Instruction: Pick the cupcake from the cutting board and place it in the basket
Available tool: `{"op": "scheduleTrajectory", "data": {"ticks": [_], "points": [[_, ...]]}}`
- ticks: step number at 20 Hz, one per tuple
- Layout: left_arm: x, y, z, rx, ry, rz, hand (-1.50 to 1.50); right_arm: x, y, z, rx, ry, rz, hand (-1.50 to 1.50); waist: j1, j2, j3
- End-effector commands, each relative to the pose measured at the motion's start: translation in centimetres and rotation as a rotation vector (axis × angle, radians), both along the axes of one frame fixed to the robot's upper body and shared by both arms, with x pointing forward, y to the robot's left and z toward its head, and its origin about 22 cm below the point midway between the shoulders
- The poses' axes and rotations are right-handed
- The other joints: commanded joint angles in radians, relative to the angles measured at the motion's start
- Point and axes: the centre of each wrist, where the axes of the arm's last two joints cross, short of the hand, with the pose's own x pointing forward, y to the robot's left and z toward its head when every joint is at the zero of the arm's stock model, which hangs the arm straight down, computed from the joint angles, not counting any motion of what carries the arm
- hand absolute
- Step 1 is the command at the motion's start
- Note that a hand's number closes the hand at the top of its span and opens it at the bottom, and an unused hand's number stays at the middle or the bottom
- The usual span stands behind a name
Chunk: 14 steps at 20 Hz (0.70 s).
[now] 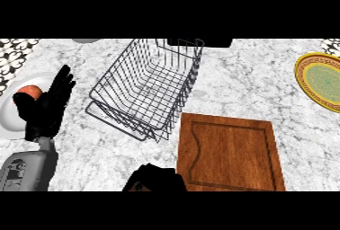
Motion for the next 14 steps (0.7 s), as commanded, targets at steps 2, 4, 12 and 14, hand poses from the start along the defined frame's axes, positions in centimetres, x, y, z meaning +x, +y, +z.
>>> {"op": "scheduleTrajectory", "data": {"ticks": [2,4,12,14], "points": [[0.4,-0.1,0.1,-0.013,-0.006,0.008,0.0,1.4,0.8,2.6,0.133,-0.021,-0.095,1.5,-0.008,0.0,-0.001],[0.3,-1.1,-0.3,-0.012,0.003,0.003,0.0,2.8,1.0,3.8,0.126,-0.031,-0.112,1.5,-0.001,0.0,-0.002],[0.2,-1.3,-0.3,-0.007,0.009,-0.032,0.0,9.3,2.3,8.4,0.049,-0.059,-0.267,1.5,0.034,-0.002,-0.003],[0.8,-1.3,-0.1,0.004,-0.001,-0.026,0.0,10.5,3.2,9.5,-0.011,-0.066,-0.296,1.5,0.027,0.003,-0.004]]}}
